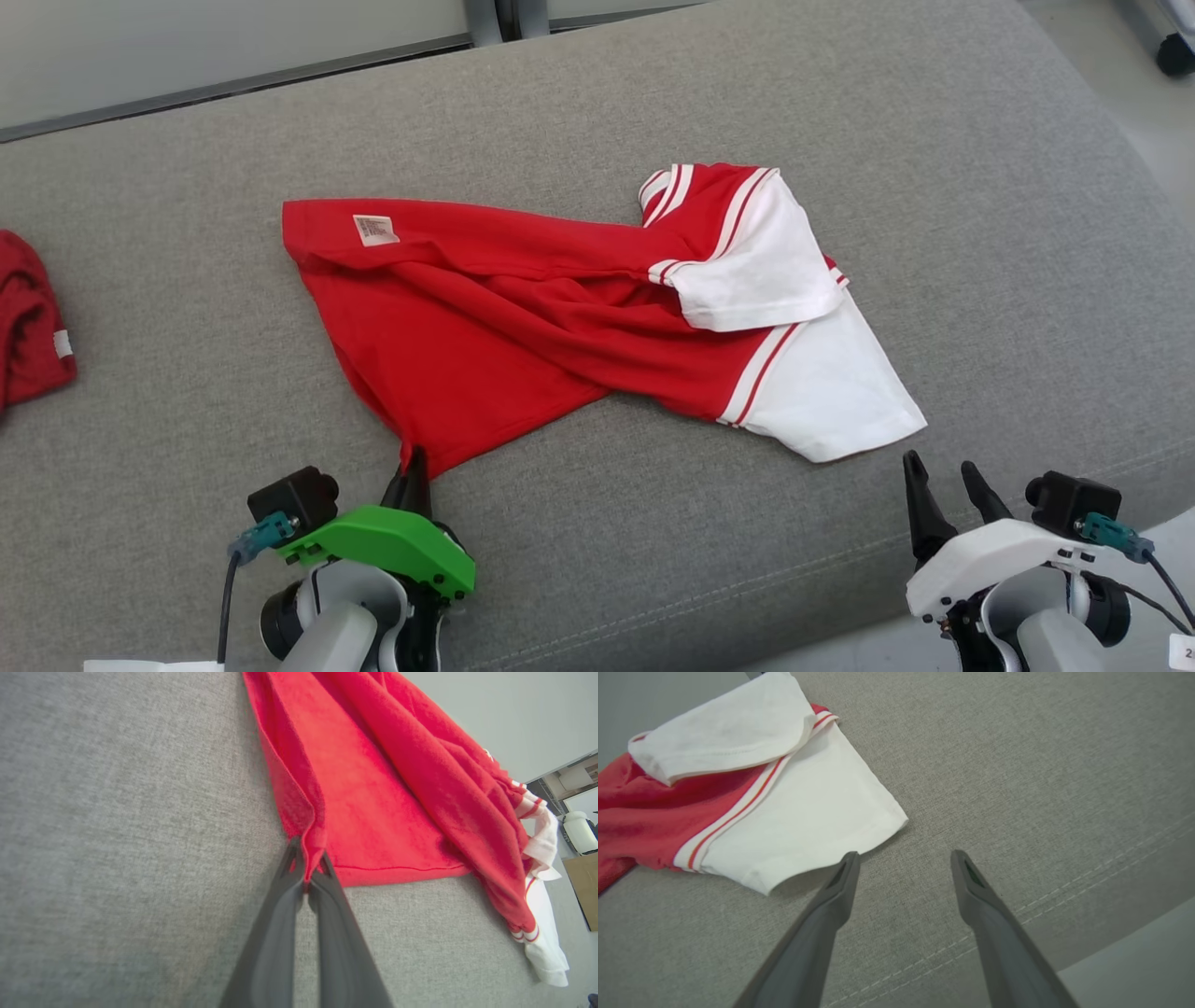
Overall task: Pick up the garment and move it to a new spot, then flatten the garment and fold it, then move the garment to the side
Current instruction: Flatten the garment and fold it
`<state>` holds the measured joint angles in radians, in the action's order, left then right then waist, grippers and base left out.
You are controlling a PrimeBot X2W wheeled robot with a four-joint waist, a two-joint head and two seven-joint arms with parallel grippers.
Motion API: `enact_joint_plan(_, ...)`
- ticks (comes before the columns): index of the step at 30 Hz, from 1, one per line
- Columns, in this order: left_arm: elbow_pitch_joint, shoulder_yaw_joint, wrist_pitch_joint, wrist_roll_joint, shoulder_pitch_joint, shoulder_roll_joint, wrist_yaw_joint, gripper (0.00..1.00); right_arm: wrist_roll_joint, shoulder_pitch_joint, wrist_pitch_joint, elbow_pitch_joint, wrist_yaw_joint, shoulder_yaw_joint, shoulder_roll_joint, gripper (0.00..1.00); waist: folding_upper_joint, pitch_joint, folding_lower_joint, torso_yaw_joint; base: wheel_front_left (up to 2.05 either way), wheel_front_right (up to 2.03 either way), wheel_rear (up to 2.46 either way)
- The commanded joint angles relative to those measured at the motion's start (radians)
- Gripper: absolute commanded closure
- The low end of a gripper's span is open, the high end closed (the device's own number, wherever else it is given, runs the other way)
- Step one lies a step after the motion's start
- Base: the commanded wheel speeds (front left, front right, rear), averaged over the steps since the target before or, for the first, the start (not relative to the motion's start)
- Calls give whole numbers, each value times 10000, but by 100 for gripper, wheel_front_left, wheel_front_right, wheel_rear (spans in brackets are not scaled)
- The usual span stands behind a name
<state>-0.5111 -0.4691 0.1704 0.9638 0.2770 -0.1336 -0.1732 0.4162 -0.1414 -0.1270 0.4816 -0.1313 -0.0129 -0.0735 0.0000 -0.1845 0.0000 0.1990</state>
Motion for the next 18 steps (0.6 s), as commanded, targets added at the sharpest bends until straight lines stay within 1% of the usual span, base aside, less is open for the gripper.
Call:
enact_joint_plan(1, 124, -35, 39, -111, -102, -54, -59, 100, 161, -188, -127, 95, 11, 48, 0, 0, 0, -176, 0, -115, 0, 0, 0)
enact_joint_plan(5, 468, -160, -54, -229, -204, -125, -225, 100, 661, -564, -440, 467, 11, 148, 24, 0, 0, -356, 0, -215, 0, 0, 0)
enact_joint_plan(10, 860, -263, -164, -294, -220, -213, -363, 100, 1001, -1089, -708, 985, 11, 275, -116, 0, 0, -507, 0, -325, 0, 0, 0)
enact_joint_plan(18, 1350, -322, -326, -373, -239, -336, -541, 100, 1703, -1870, -710, 2178, 11, 593, -307, 0, 0, -613, 0, -521, 0, 0, 0)
